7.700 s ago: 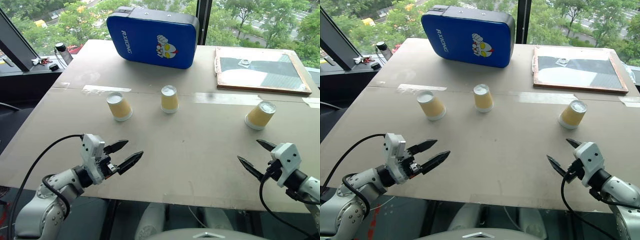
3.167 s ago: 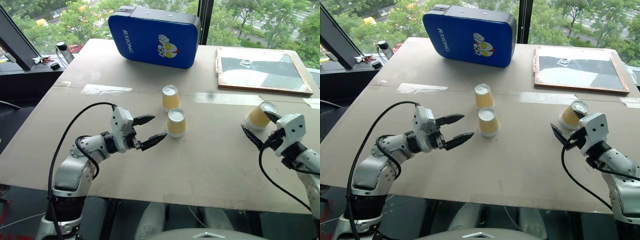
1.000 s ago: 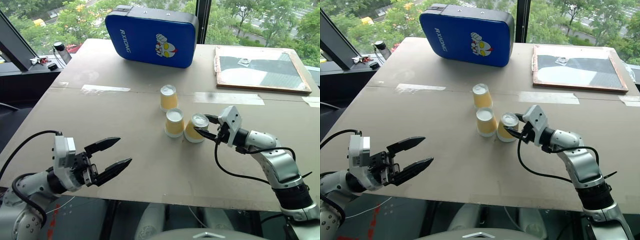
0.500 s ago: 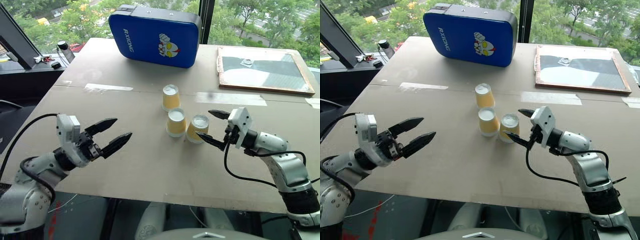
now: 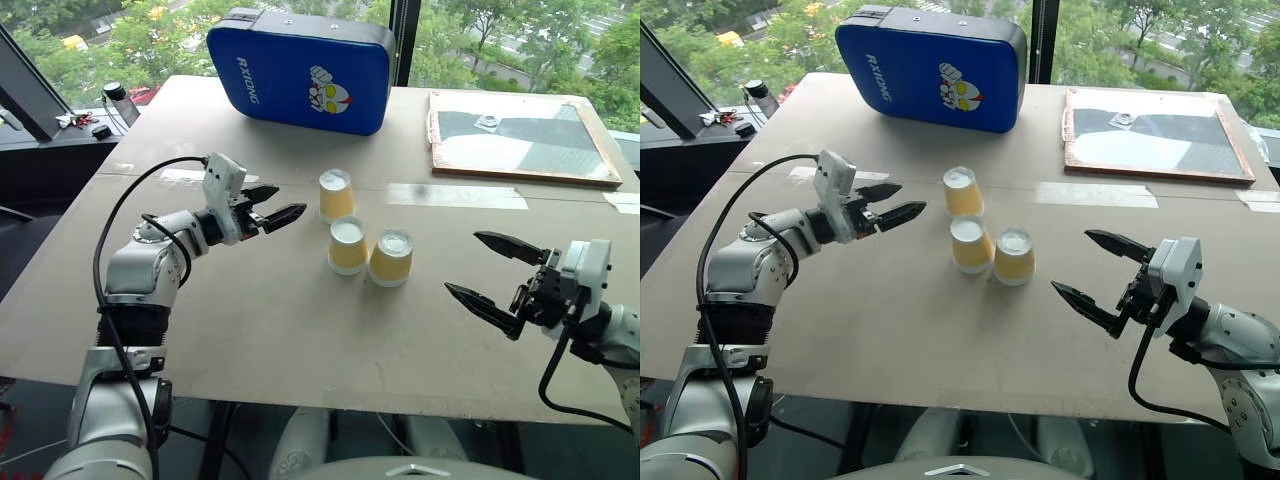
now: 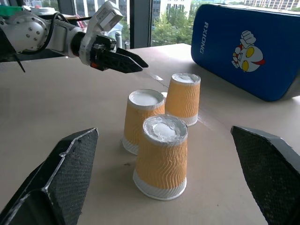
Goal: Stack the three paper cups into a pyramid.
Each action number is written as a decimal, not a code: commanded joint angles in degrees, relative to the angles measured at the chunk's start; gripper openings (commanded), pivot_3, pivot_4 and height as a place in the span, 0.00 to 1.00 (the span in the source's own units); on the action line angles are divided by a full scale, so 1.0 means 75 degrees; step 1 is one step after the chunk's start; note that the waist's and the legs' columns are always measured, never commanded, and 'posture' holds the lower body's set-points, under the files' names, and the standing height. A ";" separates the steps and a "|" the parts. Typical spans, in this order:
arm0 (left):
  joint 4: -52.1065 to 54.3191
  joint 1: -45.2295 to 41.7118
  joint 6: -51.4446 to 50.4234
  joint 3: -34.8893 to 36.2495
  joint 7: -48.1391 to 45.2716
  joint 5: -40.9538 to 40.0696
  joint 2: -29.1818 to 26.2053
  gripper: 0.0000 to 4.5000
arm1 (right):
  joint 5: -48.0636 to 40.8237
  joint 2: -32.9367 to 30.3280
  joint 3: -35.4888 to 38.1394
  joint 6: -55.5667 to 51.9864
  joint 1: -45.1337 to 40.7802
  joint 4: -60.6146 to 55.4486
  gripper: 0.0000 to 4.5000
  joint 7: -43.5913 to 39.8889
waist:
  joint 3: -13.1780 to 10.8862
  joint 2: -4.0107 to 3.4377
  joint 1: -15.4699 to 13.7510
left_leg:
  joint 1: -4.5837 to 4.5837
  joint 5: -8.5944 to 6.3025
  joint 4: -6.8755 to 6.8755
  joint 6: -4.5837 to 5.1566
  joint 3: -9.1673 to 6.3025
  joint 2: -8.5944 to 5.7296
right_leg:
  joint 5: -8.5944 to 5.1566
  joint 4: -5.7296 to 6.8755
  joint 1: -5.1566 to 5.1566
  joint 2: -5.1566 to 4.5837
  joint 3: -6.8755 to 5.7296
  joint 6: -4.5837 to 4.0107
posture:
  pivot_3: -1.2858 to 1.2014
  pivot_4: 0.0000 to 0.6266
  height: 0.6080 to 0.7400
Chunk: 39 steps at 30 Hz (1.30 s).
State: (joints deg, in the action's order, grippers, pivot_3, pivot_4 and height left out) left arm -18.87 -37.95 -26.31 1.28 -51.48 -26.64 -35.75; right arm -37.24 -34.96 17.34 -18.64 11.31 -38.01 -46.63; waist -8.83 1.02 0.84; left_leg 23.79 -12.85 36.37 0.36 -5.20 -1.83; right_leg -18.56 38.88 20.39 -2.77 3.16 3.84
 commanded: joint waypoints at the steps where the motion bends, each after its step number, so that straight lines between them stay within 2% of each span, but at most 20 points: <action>1: -0.1230 -0.0791 0.0915 -0.0271 -0.0476 0.0684 0.0172 1.00 | -0.0271 -0.0068 0.0721 0.0098 0.0504 -0.0721 1.00 0.0198 | -0.0001 0.0003 0.0017 | 0.0002 0.0000 0.0000 0.0000 0.0000 0.0000 | 0.0000 0.0000 0.0000 0.0002 -0.0001 0.0000 | 0.52 0.24 1.00; 8: -0.2916 -0.1861 0.1743 -0.0410 -0.1110 0.1260 0.0807 1.00 | -0.0901 -0.0176 0.1345 -0.0001 0.0936 -0.1158 1.00 0.0421 | -0.0007 0.0015 0.0010 | 0.0002 0.0000 0.0009 0.0001 0.0005 -0.0002 | 0.0000 0.0002 -0.0004 0.0000 0.0001 0.0001 | 0.52 0.24 1.00; 17: -0.4318 -0.2602 0.2577 -0.0505 -0.1330 0.1930 0.1341 1.00 | -0.2219 -0.1718 0.1555 -0.1066 -0.0481 -0.0262 1.00 0.0078 | -0.0015 0.0027 0.0016 | 0.0004 0.0000 0.0015 0.0002 0.0006 -0.0002 | 0.0001 0.0004 -0.0005 0.0001 0.0001 0.0002 | 0.52 0.24 1.00; 22: -0.4732 -0.2776 0.2825 -0.0446 -0.1232 0.2154 0.1567 1.00 | -0.2405 -0.2062 0.1577 -0.1287 -0.0825 -0.0002 1.00 -0.0074 | -0.0028 0.0049 -0.0017 | 0.0014 0.0000 0.0015 0.0002 0.0002 -0.0003 | 0.0001 -0.0002 -0.0003 -0.0002 -0.0004 0.0002 | 0.52 0.24 1.00; 25: -0.4893 -0.2803 0.2997 -0.0343 -0.1255 0.2157 0.1713 0.83 | -0.2366 -0.2073 0.1615 -0.1294 -0.0809 0.0034 1.00 -0.0166 | -0.0029 0.0051 -0.0018 | 0.0018 0.0000 0.0020 0.0002 -0.0003 -0.0003 | 0.0001 -0.0001 -0.0003 -0.0002 -0.0010 0.0002 | 0.52 0.24 1.00; 26: -0.4941 -0.2813 0.3036 -0.0320 -0.1239 0.2180 0.1741 0.71 | -0.2352 -0.2068 0.1625 -0.1290 -0.0778 0.0025 1.00 -0.0200 | -0.0029 0.0051 -0.0014 | 0.0018 0.0000 0.0021 0.0002 -0.0003 -0.0003 | 0.0001 0.0000 -0.0003 -0.0002 -0.0010 0.0002 | 0.52 0.24 1.00; 28: -0.5022 -0.2828 0.3122 -0.0277 -0.1207 0.2215 0.1760 0.53 | -0.2324 -0.2031 0.1643 -0.1262 -0.0708 -0.0004 1.00 -0.0241 | -0.0029 0.0051 -0.0008 | 0.0018 0.0000 0.0023 0.0002 -0.0003 -0.0003 | 0.0001 0.0002 -0.0003 -0.0002 -0.0010 0.0002 | 0.52 0.24 1.00; 30: -0.5081 -0.2845 0.3200 -0.0228 -0.1183 0.2210 0.1767 0.41 | -0.2268 -0.1981 0.1648 -0.1215 -0.0626 -0.0023 1.00 -0.0282 | -0.0029 0.0051 -0.0007 | 0.0018 0.0000 0.0024 0.0002 -0.0003 -0.0003 | 0.0001 0.0005 -0.0004 -0.0001 -0.0010 0.0002 | 0.52 0.24 1.00; 32: -0.5090 -0.2853 0.3228 -0.0183 -0.1224 0.2190 0.1746 0.36 | -0.2194 -0.1925 0.1631 -0.1161 -0.0529 -0.0053 1.00 -0.0309 | -0.0029 0.0051 -0.0006 | 0.0017 0.0000 0.0025 0.0002 -0.0003 -0.0003 | 0.0001 0.0006 -0.0003 -0.0001 -0.0010 0.0002 | 0.52 0.24 1.00; 36: -0.4644 -0.2661 0.3164 0.0044 -0.1497 0.1989 0.1534 0.36 | -0.2032 -0.1792 0.1573 -0.1065 -0.0334 -0.0114 1.00 -0.0335 | -0.0029 0.0051 0.0003 | 0.0017 0.0000 0.0026 0.0002 -0.0003 -0.0003 | 0.0001 0.0006 -0.0003 -0.0001 -0.0010 0.0002 | 0.52 0.24 1.00; 37: -0.4375 -0.2578 0.3083 0.0138 -0.1599 0.1872 0.1446 0.36 | -0.2003 -0.1760 0.1570 -0.1045 -0.0294 -0.0117 1.00 -0.0345 | -0.0029 0.0051 0.0017 | 0.0017 0.0000 0.0026 0.0002 -0.0002 -0.0003 | 0.0001 0.0006 -0.0003 -0.0001 -0.0009 0.0002 | 0.52 0.24 1.00; 39: -0.2882 -0.2275 0.2238 0.0400 -0.1988 0.1220 0.1220 0.36 | -0.1967 -0.1698 0.1626 -0.0982 -0.0199 -0.0050 1.00 -0.0439 | -0.0030 0.0051 0.0045 | 0.0017 0.0000 0.0025 0.0002 -0.0003 0.0000 | 0.0001 0.0007 -0.0001 0.0000 -0.0008 0.0002 | 0.52 0.24 1.00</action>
State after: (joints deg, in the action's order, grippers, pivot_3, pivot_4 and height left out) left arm -50.00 -54.96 -6.05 1.59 -63.84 -12.74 -24.78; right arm -52.03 -47.96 27.50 -27.32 9.57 -37.30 -49.06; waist -9.05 1.40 1.18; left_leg 23.92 -12.85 36.55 0.37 -5.21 -1.81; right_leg -18.55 38.93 20.39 -2.76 3.11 3.86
